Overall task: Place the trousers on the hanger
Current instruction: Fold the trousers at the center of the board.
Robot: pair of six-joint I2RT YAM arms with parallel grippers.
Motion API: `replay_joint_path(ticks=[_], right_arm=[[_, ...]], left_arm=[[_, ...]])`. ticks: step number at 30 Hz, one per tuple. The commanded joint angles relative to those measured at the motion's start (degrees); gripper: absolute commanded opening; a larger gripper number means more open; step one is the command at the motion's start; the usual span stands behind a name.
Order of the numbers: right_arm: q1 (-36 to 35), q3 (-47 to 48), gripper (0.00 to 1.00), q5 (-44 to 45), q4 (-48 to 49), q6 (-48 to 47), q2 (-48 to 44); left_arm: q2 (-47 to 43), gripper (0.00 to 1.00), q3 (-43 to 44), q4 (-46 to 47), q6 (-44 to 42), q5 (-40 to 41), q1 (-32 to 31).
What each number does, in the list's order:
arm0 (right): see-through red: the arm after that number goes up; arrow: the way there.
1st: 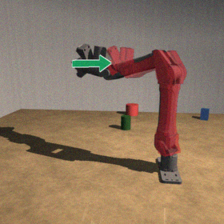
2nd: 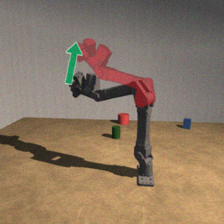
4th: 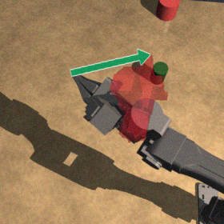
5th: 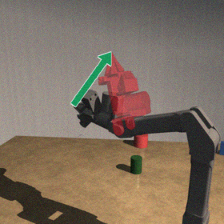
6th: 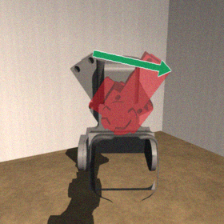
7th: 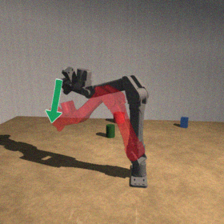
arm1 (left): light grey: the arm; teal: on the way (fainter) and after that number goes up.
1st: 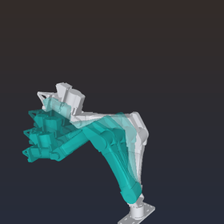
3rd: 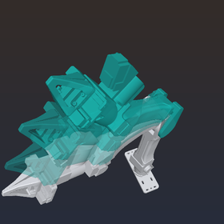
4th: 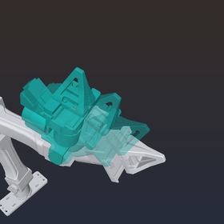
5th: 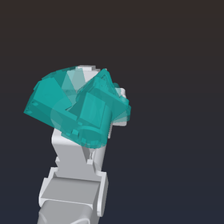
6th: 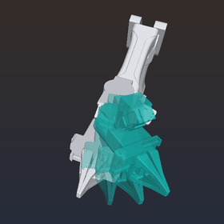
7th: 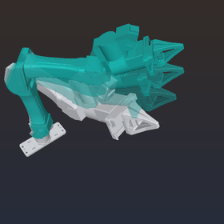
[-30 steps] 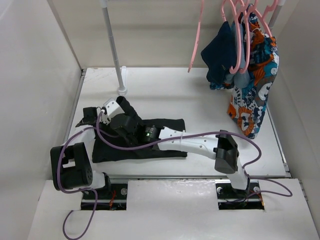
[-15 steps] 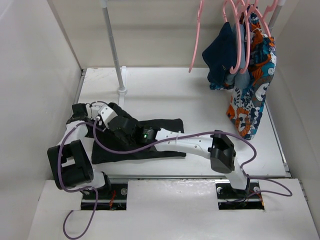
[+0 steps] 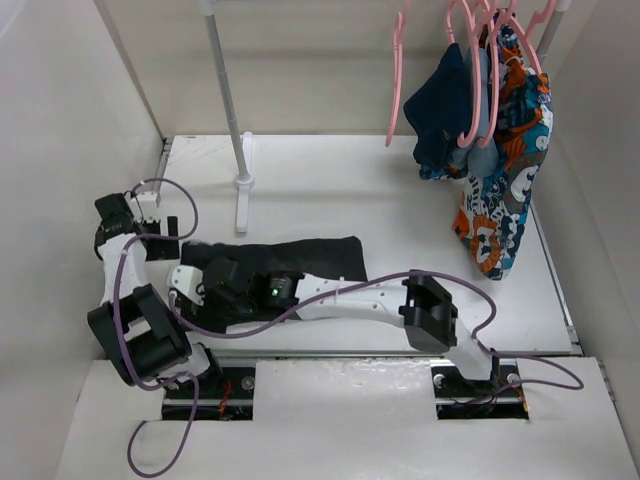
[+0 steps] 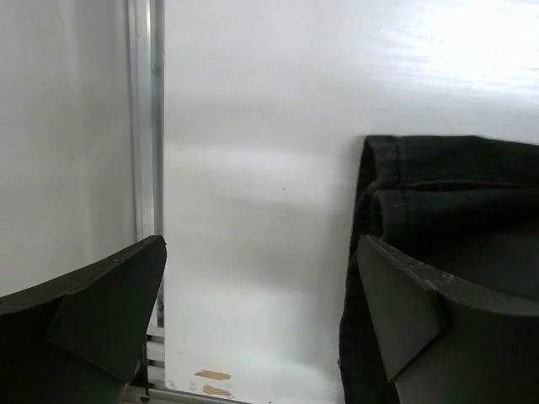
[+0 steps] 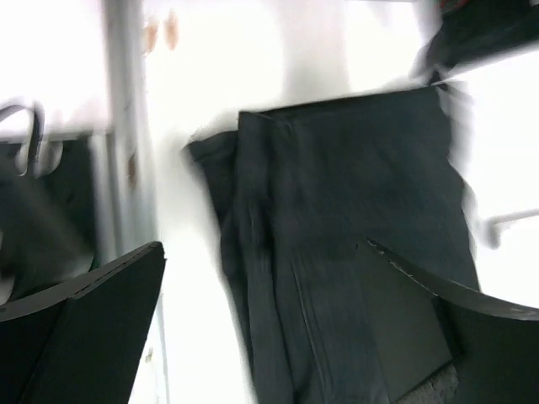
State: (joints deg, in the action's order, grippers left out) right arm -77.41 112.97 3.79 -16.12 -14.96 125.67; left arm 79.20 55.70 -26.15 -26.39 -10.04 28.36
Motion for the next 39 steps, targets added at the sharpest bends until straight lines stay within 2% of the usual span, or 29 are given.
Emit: replay_joint_path(ticks=[1,2,7,9,11,12,13,15,18,19,22,23,26,27,30,31,34,35,38,39], right_arm=[[-1.08,-9.01,1.00,-1.51,4.39,-1.04,-8.66],[-1.08,-11.43,1.00,-0.98,5.47,-1.04,-12.95],[-0.56,-14.35,1.00,4.19,-0.39,2.12,-18.87],[0.93,-19.78,1.00,5.26,-0.41,8.06,-23.24],[4.95,-28.97,1.00,5.78,0.91,14.05,-26.95],[11.07,-38.95,1.00,5.79,2.13,26.79,-34.62],[11.14,-39.05,1.00,5.79,2.14,26.91,-34.70],[17.88,-47.44,1.00,5.79,0.84,33.90,-39.68],[24.90,-54.75,1.00,5.18,-0.40,36.49,-43.30],[26.07,-56.26,1.00,5.17,-0.40,37.02,-44.71],[30.29,-61.70,1.00,2.54,2.39,37.02,-44.72],[31.34,-62.95,1.00,1.75,3.28,37.02,-44.72],[34.86,-67.78,1.00,-2.37,8.71,39.29,-42.45],[35.65,-68.84,1.00,-3.86,10.39,39.31,-41.65],[36.98,-72.44,0.95,-12.03,18.82,39.83,-38.32],[37.50,-73.15,0.92,-16.23,21.02,39.83,-37.78],[38.73,-75.61,0.66,-19.95,27.44,41.23,-36.63],[40.30,-76.31,0.42,-21.70,28.59,41.94,-36.63],[45.56,-80.17,0.00,-25.57,32.64,43.96,-37.24],[47.24,-82.27,0.00,-26.11,32.64,43.96,-38.12]], left_arm=[[-5.18,0.96,3.88,-3.81,-0.59,-5.77,0.03],[-5.80,1.00,4.58,-3.82,-1.20,-6.65,0.03],[-5.72,1.00,8.98,-12.67,-5.24,-17.63,0.03],[-5.72,1.00,8.20,-14.62,-6.82,-18.17,-3.82],[-5.72,1.00,6.27,-15.16,-7.45,-15.28,-7.33],[-5.20,1.00,0.17,-12.46,-4.14,-7.61,-14.31],[-5.19,1.00,0.11,-12.43,-4.11,-4.49,-14.38],[-3.01,1.00,-2.78,-7.09,-1.05,0.53,-15.79],[-0.28,0.95,-5.95,-2.68,1.07,6.78,-16.49],[1.64,0.82,-5.96,-1.98,1.60,7.57,-17.10],[4.81,0.55,-8.32,0.31,2.40,9.25,-19.12],[4.82,0.35,-9.55,1.01,2.92,10.04,-19.83],[5.62,0.03,-11.49,3.56,2.93,12.33,-21.76],[5.62,0.00,-12.54,3.56,2.93,12.33,-21.77],[4.30,0.00,-13.77,4.70,2.40,12.33,-22.29],[3.51,0.00,-13.78,4.71,2.40,12.33,-22.29],[2.28,0.00,-14.31,5.23,1.00,12.85,-22.29],[2.28,0.00,-14.31,5.23,0.99,12.86,-22.29],[1.13,0.00,-13.61,5.85,0.46,13.47,-22.91],[0.52,0.00,-12.99,5.85,0.46,13.47,-23.69]])
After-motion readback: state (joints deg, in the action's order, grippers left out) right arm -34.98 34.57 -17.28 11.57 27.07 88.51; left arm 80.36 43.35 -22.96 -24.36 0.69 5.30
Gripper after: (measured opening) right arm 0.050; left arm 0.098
